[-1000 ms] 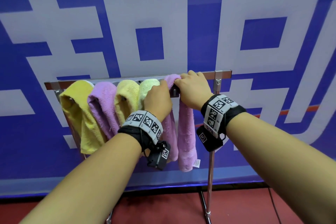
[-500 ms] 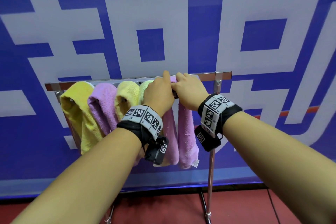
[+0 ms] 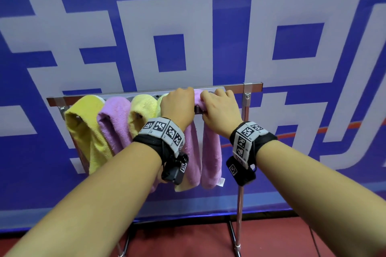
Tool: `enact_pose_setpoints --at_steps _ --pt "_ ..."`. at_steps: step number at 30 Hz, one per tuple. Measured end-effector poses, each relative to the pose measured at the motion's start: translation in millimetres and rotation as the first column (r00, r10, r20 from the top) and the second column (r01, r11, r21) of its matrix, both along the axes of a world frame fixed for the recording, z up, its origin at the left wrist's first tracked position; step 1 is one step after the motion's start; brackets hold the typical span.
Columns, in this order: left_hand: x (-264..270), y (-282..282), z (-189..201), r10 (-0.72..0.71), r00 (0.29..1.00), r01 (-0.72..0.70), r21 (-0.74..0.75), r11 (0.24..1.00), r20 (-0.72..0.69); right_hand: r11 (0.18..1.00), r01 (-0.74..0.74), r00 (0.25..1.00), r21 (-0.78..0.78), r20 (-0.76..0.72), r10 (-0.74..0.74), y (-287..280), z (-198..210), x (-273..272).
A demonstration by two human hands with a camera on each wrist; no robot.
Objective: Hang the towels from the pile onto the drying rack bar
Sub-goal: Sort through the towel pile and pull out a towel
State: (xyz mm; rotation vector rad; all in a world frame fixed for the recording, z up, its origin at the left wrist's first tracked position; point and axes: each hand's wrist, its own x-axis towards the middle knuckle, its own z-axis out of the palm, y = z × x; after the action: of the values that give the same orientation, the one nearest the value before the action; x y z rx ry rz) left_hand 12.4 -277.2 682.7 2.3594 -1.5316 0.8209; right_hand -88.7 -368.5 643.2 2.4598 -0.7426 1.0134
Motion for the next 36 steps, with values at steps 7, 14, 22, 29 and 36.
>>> enact_pose_setpoints --at_steps 7,14,22,29,36 --pt "-1.6 -0.5 -2.3 -0.023 0.999 0.024 -0.044 0.999 0.037 0.994 0.062 0.993 -0.088 0.103 -0.053 -10.7 -1.7 1.1" --pt "2.4 -0.2 -0.8 0.07 0.996 -0.07 0.007 0.997 0.053 0.991 0.099 0.991 -0.09 0.102 -0.09 -15.4 25.1 15.8" --pt "-4.0 1.7 -3.3 0.121 0.982 -0.136 0.097 0.986 0.146 0.987 0.049 0.997 -0.156 -0.05 -0.057 -15.7 21.9 8.6" --pt "-7.2 6.2 -7.4 0.065 0.981 -0.102 0.199 0.975 0.181 0.995 -0.071 0.988 -0.074 -0.145 0.06 -17.0 9.6 -8.0" --pt "-5.4 11.2 4.7 -0.02 0.999 0.018 0.056 0.998 0.028 0.973 -0.168 0.985 0.155 -0.016 0.173 -12.0 20.9 -14.1"
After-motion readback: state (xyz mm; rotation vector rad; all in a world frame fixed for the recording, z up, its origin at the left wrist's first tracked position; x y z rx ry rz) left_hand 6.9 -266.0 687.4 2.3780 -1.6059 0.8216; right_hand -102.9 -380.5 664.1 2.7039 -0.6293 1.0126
